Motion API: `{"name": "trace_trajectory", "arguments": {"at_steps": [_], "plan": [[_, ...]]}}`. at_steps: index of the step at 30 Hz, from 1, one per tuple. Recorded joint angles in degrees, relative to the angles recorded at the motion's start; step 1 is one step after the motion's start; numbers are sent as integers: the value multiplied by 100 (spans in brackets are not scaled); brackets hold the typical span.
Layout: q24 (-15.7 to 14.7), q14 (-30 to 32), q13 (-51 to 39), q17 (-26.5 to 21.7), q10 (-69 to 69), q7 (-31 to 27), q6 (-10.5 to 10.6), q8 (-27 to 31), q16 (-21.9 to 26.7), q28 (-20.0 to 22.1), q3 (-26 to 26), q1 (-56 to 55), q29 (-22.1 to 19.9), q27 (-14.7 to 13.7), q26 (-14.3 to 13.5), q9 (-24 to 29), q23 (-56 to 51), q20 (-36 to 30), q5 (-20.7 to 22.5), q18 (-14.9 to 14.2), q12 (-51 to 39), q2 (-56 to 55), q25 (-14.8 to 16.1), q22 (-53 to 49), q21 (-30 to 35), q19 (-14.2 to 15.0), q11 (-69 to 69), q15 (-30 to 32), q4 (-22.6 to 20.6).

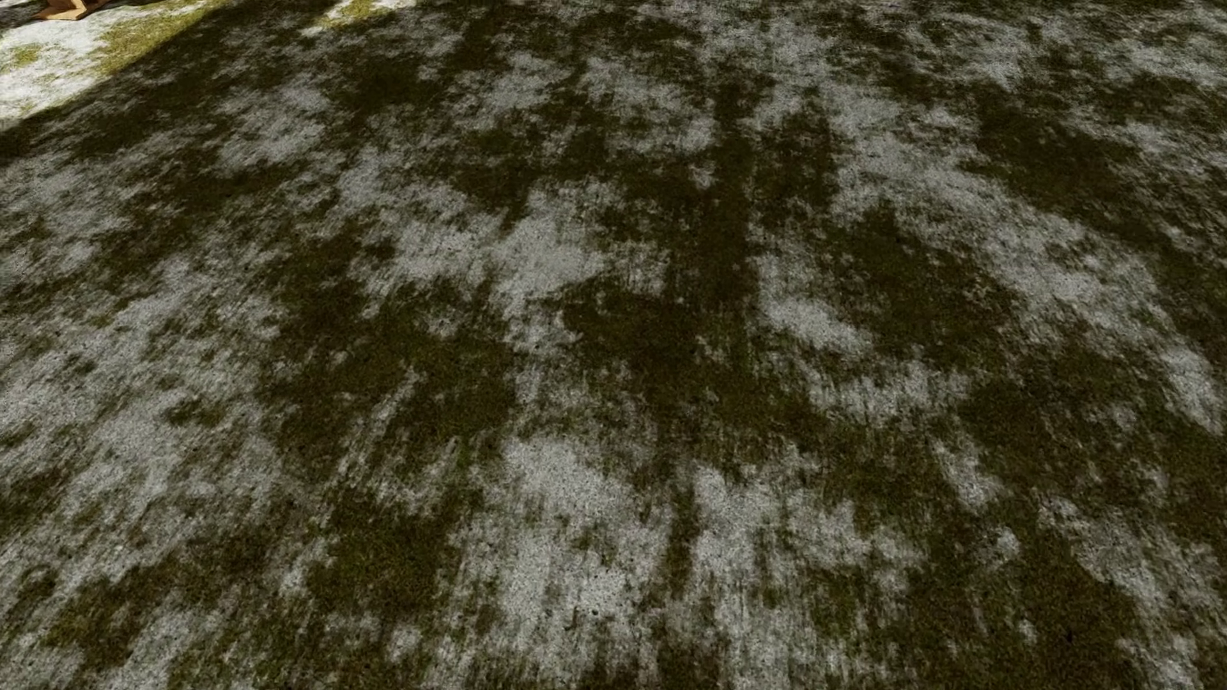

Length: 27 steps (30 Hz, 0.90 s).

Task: Head to the shelves

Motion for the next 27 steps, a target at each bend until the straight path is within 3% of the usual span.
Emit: {"name": "trace_trajectory", "arguments": {"at_steps": [2, 4, 5, 6, 7, 8, 9, 10, 11, 12, 13, 14, 15, 17, 18, 20, 21, 22, 23, 24, 25, 26, 27], "plan": [[0, 237, -254, -153, -1738, 0, -107, 0, 52, 0, 490, -615, 0, 0, 0, -5, -468, 87, -188, 0, 132, 929, 0, -37, -167, 0, -433, -939, 118], [0, 629, -513, -255, -3540, 0, -82, 0, 12, 0, 681, -985, 0, 0, 0, -176, -784, 112, -257, 0, 210, 1561, 0, 44, -424, 0, -574, -1575, 222], [0, 2193, -656, -269, -5713, 0, -61, 0, 18, 0, 781, -1106, 0, 0, 0, -254, -791, 74, -300, 0, 230, 1816, 0, 125, -417, 0, -559, -1636, 357], [0, 965, -691, -245, -3839, 0, -108, 0, 16, 0, 951, -1231, 0, 0, 0, -227, -809, 106, -504, 0, 272, 2081, 0, 178, -569, 0, -470, -1466, 415], [0, 343, -623, -202, -3205, 0, -139, 0, -18, 0, 1059, -1374, 0, 0, 0, -214, -902, 56, -724, 0, 287, 2318, 0, 285, -789, 0, -257, -1109, 373], [0, 685, -453, -125, -2574, 0, -205, 0, -57, 0, 1113, -1539, 0, 0, 0, -360, -788, 23, -920, 0, 335, 2296, 0, 463, -773, 0, 214, -383, 308], [0, 772, -354, 80, -1953, 0, -371, 0, -63, 0, 1043, -1573, 0, 0, 0, -403, -413, -44, -1114, 0, 336, 2120, 0, 718, -785, 0, 1030, 814, 28], [0, 488, -224, 147, -1632, 0, -385, 0, -90, 0, 916, -1273, 0, 0, 0, -340, -125, -1, -1151, 0, 276, 1720, 0, 863, -843, 0, 2199, 1789, -168], [0, 170, -105, 150, -1680, 0, -470, 0, -126, 0, 824, -866, 0, 0, 0, -227, -35, 165, -1260, 0, 277, 1004, 0, 683, -764, 0, 3698, 2082, -603], [0, 15, -154, 192, -1940, 0, -435, 0, -127, 0, 532, -242, 0, 0, 0, -121, 230, 156, -1154, 0, 268, 456, 0, 575, -387, 0, 4627, 1563, -772], [0, -28, -71, 334, -2192, 0, -276, 0, -141, 0, 196, 286, 0, 0, 0, -82, 406, 169, -888, 0, 169, -191, 0, 392, -562, 0, 5091, 1102, -746], [0, -43, 134, 221, -2585, 0, -155, 0, -92, 0, -172, 861, 0, 0, 0, -71, 122, 149, -706, 0, 135, -800, 0, 82, -305, 0, 4937, 1117, -760], [0, -50, 235, 439, -3005, 0, -74, 0, -55, 0, -542, 1483, 0, 0, 0, -44, 560, 249, -590, 0, 114, -1219, 0, -163, -560, 0, 4129, 1385, -762], [0, -199, 511, 290, -3548, 0, 136, 0, -8, 0, -1065, 2486, 0, 0, 0, -27, 540, 371, -426, 0, -12, -1943, 0, -713, -130, 0, 1896, 2034, -549], [0, -364, 595, 287, -3689, 0, 97, 0, 50, 0, -1213, 2821, 0, 0, 0, -89, 530, 428, -538, 0, -172, -2273, 0, -882, -112, 0, 819, 1728, -577], [0, -681, 684, 269, -3667, 0, 26, 0, 147, 0, -1527, 3289, 0, 0, 0, -188, 540, 633, -787, 0, -465, -2707, 0, -1093, -9, 0, -272, -891, -529], [0, -639, 759, 226, -3553, 0, 62, 0, 151, 0, -1696, 3502, 0, 0, 0, -184, 496, 725, -902, 0, -558, -2840, 0, -1088, 67, 0, -256, -1282, -414], [0, -312, 814, 199, -3415, 0, 127, 0, 110, 0, -1845, 3779, 0, 0, 0, -133, 516, 851, -898, 0, -584, -2969, 0, -981, 86, 0, -219, -457, -258], [0, 327, 858, 201, -3034, 0, 231, 0, 73, 0, -1867, 3850, 0, 0, 0, -212, 575, 931, -761, 0, -503, -3162, 0, -877, 105, 0, 228, 874, -40], [0, 1370, 871, 215, -2256, 0, 450, 0, 0, 0, -1776, 3581, 0, 0, 0, -302, 646, 987, -443, 0, -377, -3278, 0, -733, 123, 0, 687, 1871, 224], [0, 2194, 813, 181, -1171, 0, 582, 0, -6, 0, -1616, 3155, 0, 0, 0, -312, 851, 647, -255, 0, -324, -3131, 0, -320, 20, 0, 1128, 2059, 299], [0, 2231, 692, 146, 129, 0, 700, 0, -3, 0, -1444, 2340, 0, 0, 0, -346, 848, 623, 61, 0, -158, -2935, 0, -313, -96, 0, 1260, 1897, 390], [0, 1394, 561, 194, 1063, 0, 760, 0, 8, 0, -1177, 1779, 0, 0, 0, -199, 936, 425, 216, 0, -91, -2348, 0, -251, -418, 0, 1143, 1618, 378]]}}
